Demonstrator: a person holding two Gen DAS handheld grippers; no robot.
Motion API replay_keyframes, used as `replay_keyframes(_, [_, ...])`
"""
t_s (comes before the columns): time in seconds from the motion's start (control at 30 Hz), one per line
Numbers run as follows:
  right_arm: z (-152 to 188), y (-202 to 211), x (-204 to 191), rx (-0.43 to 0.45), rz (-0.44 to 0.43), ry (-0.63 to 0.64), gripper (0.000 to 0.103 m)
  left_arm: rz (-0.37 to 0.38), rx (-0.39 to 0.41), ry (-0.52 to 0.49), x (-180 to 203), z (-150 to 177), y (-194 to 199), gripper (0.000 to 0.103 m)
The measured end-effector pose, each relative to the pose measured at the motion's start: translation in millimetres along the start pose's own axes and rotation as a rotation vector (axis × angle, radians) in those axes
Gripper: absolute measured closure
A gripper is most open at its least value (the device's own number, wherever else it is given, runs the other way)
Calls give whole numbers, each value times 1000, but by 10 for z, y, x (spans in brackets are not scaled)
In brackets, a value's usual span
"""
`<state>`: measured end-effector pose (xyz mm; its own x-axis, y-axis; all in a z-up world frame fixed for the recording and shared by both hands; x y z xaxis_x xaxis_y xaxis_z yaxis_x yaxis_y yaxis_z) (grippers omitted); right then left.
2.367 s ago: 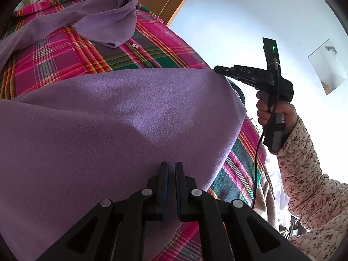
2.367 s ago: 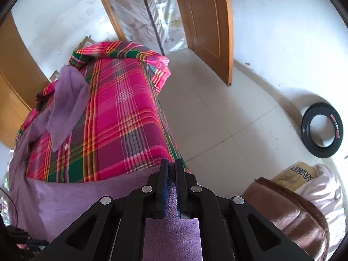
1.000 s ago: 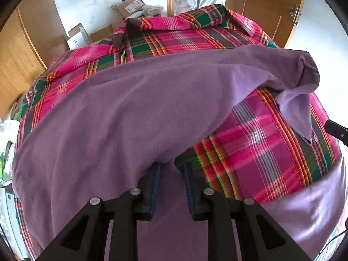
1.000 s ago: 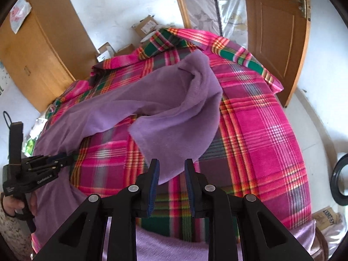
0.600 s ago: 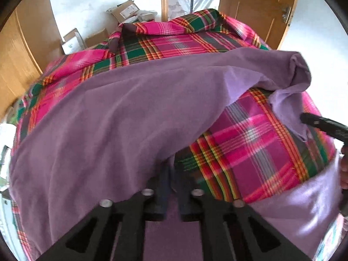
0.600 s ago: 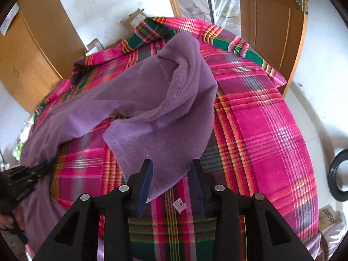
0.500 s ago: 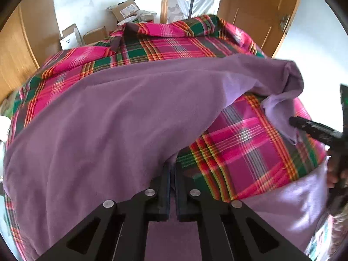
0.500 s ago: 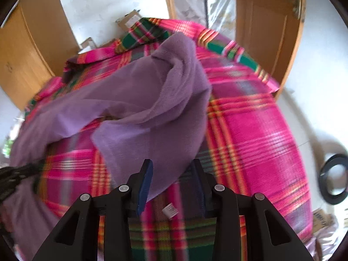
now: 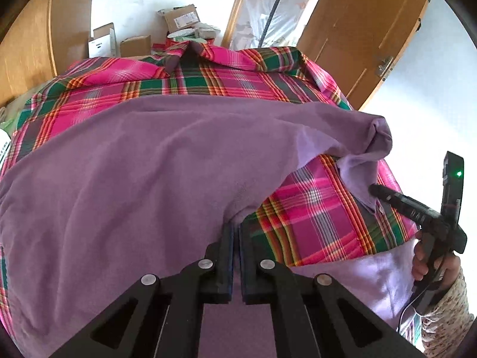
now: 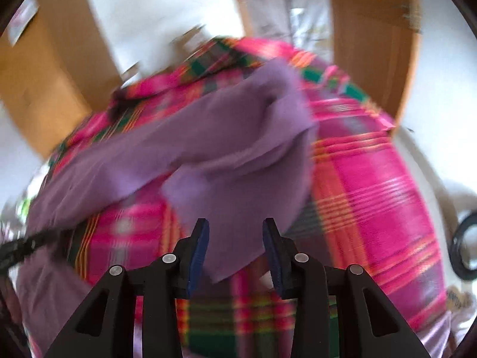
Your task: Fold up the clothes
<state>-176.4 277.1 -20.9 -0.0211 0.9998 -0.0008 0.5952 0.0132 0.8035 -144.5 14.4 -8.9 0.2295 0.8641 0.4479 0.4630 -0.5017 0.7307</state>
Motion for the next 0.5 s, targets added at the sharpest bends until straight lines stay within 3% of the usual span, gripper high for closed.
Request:
replay_keyframes(0.17, [75,-4,-197,19,-22,108,56,17,23,27,-10,17,76,100])
replay_keyframes(0.5, [0,-149,-304,61,94,188,59,46,59,115,-155,41,180,100])
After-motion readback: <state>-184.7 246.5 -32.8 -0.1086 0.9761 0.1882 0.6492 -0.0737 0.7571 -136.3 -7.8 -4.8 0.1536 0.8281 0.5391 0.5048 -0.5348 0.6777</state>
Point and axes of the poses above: each gripper's, at about its wrist camera, not at the fingertips, and y roughly against the way its jaws point, x to its right, z to its underside, the point moved 5 cm from there along -y, roughly the way its jaws point, and after that the axes turned 13 degrees about z, right-handed, at the moved point
